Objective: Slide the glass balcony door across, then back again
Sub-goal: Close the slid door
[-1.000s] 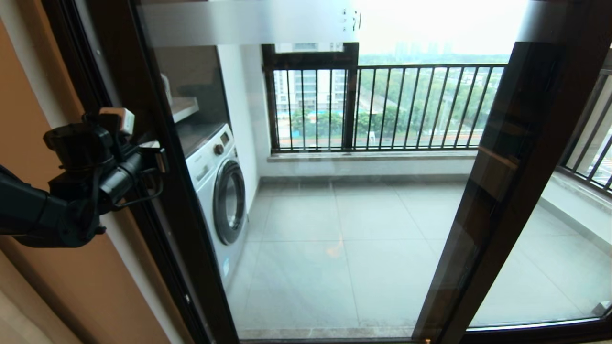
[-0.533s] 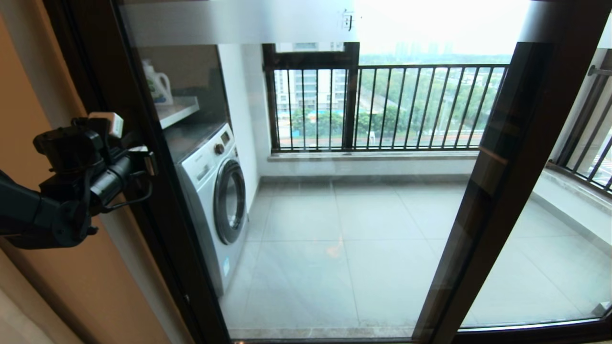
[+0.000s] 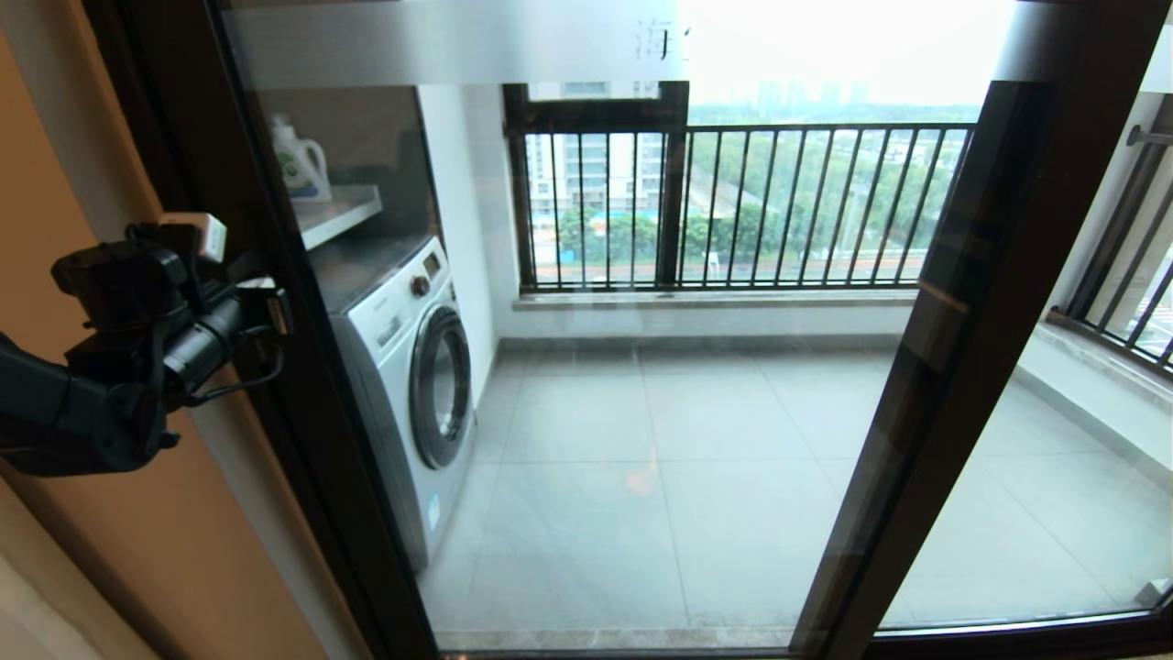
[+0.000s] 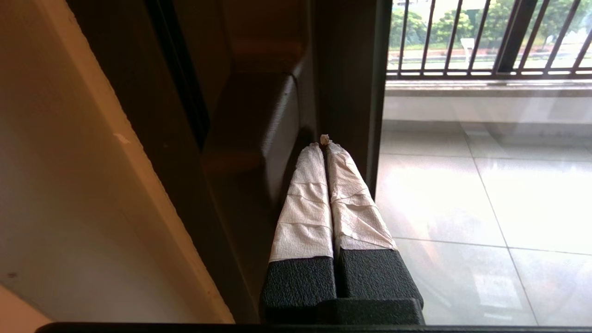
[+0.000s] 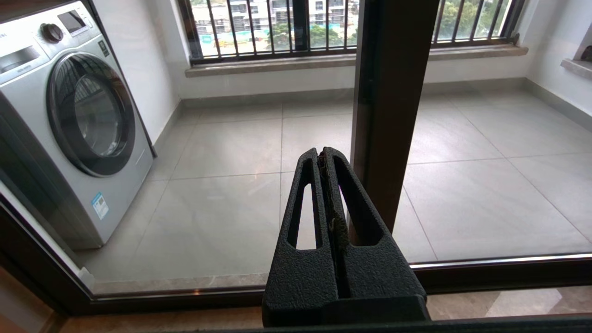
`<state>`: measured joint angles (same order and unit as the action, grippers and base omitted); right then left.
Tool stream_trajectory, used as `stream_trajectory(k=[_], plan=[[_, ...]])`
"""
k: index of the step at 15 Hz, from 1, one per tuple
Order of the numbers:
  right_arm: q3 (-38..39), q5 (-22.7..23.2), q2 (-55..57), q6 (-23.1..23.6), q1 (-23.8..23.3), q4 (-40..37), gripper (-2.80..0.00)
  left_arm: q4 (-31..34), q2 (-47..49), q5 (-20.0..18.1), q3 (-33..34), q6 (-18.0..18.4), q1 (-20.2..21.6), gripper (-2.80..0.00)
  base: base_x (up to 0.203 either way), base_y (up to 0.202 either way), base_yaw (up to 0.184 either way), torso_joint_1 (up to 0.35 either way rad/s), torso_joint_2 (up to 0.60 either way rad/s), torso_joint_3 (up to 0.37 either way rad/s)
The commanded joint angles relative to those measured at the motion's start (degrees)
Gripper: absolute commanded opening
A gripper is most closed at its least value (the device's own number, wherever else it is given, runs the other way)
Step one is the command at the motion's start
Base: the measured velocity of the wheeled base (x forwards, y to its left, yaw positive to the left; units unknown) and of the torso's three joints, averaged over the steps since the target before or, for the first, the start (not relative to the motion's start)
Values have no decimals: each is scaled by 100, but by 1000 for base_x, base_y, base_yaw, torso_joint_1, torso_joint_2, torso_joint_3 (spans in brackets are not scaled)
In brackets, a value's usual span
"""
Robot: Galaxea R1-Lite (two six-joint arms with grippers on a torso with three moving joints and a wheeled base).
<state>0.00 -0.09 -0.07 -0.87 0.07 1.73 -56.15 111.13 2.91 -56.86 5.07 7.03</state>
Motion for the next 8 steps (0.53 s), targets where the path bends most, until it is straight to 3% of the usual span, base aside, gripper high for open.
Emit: stream_trajectory(k=[1,8], plan=[[69,0,7,-1,1,3,-280,-37,5,-10,-10,3,49,-280,0,0,0,0,0,0],[70,0,7,-1,1,3,-280,-37,119,-133,-122,20,282,-280,0,0,0,0,0,0]])
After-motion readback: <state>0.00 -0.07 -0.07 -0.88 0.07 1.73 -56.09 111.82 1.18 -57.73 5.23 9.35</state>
